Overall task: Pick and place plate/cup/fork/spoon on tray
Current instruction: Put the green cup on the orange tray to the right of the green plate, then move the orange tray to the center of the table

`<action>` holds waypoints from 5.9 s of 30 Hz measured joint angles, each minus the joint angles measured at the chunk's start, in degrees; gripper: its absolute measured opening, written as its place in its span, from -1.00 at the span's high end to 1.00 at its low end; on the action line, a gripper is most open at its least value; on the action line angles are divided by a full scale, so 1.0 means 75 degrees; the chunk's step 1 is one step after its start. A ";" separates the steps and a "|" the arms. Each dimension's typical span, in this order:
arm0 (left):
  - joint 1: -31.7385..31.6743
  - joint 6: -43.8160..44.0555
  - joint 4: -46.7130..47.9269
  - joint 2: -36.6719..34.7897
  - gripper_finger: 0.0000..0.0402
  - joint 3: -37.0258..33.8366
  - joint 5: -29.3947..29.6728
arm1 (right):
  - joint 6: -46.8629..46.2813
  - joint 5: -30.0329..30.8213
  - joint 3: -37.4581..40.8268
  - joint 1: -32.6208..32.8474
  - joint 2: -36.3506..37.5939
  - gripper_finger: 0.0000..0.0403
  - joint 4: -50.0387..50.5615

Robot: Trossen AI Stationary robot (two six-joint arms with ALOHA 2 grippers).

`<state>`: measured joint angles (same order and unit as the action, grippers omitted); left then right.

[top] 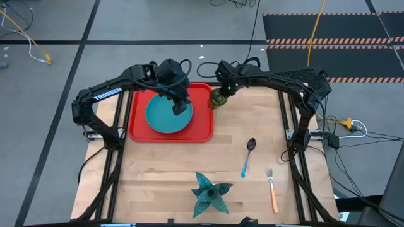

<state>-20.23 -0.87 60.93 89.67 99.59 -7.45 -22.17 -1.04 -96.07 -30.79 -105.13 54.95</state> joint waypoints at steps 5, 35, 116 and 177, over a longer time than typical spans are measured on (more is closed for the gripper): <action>0.0000 -0.0019 0.0253 0.0000 0.19 0.0000 0.0010 | 0.0432 0.0694 0.0129 0.0004 -0.0022 1.00 0.1212; -0.0556 0.0484 0.0369 -0.2032 0.19 0.0003 0.0862 | 0.1419 -0.0073 -0.4730 -0.0128 -0.2561 1.00 0.1924; -0.0289 0.0823 0.1417 -0.2874 0.19 0.0003 0.1228 | 0.0442 0.0096 -0.4704 0.0908 -0.3342 0.49 0.2006; -0.0277 0.1056 0.2012 -0.2406 0.19 0.0000 0.1257 | 0.3434 -0.0204 -0.4703 0.1688 -0.1044 0.45 0.3205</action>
<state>-22.31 7.05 76.02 71.62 99.59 1.98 3.59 -2.57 -131.34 -18.13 -112.96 78.99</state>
